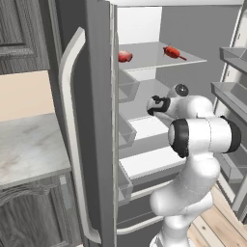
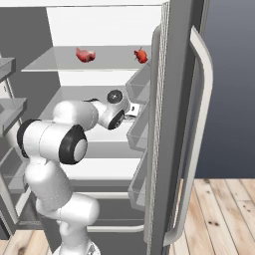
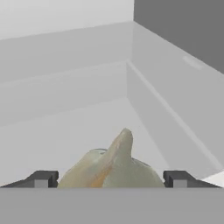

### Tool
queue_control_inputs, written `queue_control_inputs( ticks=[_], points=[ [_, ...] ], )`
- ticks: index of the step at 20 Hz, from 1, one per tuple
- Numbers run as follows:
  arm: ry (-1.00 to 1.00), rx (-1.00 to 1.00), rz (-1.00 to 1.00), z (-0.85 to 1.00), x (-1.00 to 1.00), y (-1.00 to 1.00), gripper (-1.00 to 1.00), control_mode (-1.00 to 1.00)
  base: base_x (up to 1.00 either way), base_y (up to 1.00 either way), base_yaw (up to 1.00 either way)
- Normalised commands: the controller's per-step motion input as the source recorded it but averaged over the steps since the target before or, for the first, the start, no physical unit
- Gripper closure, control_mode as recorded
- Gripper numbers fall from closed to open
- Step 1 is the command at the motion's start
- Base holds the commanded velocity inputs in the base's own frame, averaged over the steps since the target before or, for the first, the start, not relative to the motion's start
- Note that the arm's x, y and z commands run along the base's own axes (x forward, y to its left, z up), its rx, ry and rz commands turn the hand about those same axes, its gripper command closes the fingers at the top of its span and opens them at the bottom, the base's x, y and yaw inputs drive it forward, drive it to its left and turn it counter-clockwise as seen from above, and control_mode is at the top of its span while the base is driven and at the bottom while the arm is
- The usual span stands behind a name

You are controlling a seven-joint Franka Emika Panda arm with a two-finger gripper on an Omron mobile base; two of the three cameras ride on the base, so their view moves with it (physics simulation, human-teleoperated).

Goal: Gather the garlic and corn from the fridge and place them on a tray on the dining counter. Then gather the steak and fish from the fridge and place them on the other tray.

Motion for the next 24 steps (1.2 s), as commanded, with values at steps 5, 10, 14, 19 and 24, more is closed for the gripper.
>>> queue_control_inputs(
  ticks=[5, 10, 14, 19, 24],
  points=[
    [0.0, 0.0, 0.0, 0.65, -0.51, 0.07, 1.0, -1.0, 0.0, 0.0, 0.0],
    [0.05, 0.0, 0.0, 0.68, -0.79, 0.08, 1.0, -1.0, 0.0, 0.0, 0.0],
    [0.08, 0.0, 0.0, 0.56, -0.58, 0.26, 1.0, -1.0, 0.0, 0.0, 0.0],
    [0.11, 0.0, 0.0, 0.4, -0.66, 0.18, 1.0, -1.0, 0.0, 0.0, 0.0],
    [0.08, 0.0, 0.0, 0.03, -0.9, 0.13, 1.0, -1.0, 0.0, 0.0, 0.0]
  ],
)
